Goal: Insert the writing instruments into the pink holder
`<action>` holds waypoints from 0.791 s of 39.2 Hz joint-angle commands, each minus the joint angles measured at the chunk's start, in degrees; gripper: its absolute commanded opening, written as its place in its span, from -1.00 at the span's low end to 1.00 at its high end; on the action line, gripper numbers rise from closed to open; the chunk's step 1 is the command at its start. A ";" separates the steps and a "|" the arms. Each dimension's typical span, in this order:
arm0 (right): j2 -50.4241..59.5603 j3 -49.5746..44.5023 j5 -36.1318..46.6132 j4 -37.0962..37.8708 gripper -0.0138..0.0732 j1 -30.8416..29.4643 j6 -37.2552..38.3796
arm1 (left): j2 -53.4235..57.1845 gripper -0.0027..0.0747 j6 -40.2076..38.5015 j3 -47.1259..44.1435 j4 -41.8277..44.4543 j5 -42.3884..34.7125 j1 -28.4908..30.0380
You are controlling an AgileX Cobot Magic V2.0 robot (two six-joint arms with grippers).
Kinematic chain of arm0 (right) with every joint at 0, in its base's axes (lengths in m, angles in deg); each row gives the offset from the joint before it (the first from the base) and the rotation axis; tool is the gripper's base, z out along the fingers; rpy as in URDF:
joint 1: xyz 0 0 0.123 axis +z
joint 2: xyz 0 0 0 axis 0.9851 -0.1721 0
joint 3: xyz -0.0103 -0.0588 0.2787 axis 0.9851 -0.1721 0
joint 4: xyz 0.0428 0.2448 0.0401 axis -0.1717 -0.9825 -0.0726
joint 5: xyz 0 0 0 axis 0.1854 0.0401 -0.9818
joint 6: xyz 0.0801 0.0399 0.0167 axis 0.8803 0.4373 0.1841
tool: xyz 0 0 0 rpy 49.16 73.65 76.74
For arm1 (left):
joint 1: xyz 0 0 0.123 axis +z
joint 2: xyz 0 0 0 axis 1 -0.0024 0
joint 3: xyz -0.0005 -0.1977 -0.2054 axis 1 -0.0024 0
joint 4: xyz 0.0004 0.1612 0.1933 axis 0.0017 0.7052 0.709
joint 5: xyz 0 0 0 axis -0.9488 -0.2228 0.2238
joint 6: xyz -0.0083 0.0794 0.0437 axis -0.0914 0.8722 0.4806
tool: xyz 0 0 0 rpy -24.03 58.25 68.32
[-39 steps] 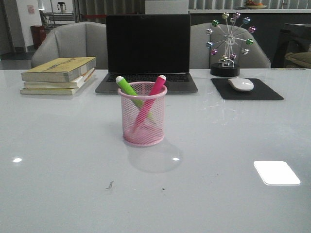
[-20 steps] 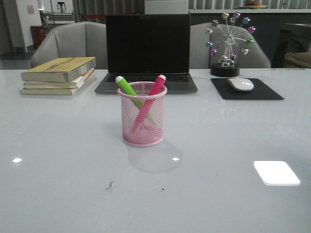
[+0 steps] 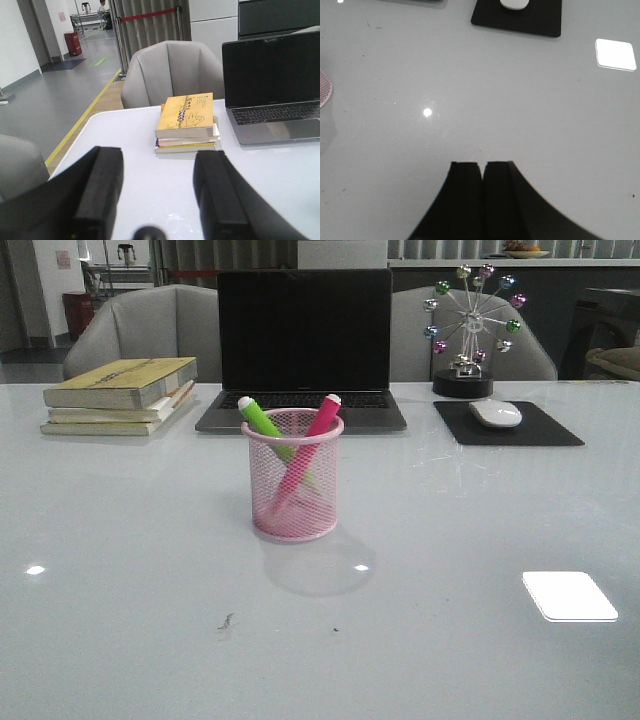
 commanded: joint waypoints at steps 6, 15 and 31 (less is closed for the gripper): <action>0.77 1.58 4.19 -0.15 -0.55 -0.02 -0.61 | -0.22 0.09 -0.07 1.67 -0.05 -4.41 -0.47; 1.50 1.58 3.99 -0.07 -0.55 -0.02 -0.61 | -0.22 0.09 -0.07 1.67 -0.05 -4.41 -0.47; 17.15 1.27 0.61 1.72 -0.55 -0.02 -0.61 | -0.22 0.09 -0.07 1.67 -0.05 -4.41 -0.47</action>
